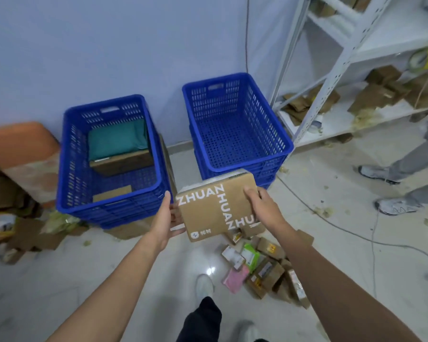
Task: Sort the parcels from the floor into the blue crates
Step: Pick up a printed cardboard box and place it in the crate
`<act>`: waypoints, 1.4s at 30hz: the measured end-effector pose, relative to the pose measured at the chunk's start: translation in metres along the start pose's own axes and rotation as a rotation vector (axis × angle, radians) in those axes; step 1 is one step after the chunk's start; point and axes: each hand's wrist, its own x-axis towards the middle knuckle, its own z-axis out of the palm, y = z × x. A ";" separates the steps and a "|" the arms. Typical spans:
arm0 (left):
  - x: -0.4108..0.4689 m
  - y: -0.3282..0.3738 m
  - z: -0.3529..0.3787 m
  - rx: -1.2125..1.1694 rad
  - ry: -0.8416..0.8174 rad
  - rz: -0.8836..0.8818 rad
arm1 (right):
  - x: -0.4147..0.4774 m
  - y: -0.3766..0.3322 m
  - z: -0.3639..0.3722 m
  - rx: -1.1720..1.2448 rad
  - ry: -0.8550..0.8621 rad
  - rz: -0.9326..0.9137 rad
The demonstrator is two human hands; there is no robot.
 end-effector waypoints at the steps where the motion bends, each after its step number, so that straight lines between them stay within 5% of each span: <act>1: -0.002 0.003 -0.004 -0.017 0.019 0.011 | -0.005 -0.006 0.002 -0.006 -0.005 -0.015; 9: -0.069 0.021 -0.033 -0.035 0.095 0.257 | -0.058 -0.047 0.010 -0.041 -0.089 -0.135; 23: -0.165 0.021 -0.097 -0.136 0.245 0.412 | -0.113 -0.098 0.048 -0.063 -0.243 -0.351; 36: -0.073 0.068 -0.211 -0.064 0.295 0.432 | -0.049 -0.147 0.181 0.002 -0.240 -0.273; 42: -0.012 0.105 -0.247 -0.017 0.191 0.443 | -0.013 -0.169 0.229 0.062 -0.215 -0.187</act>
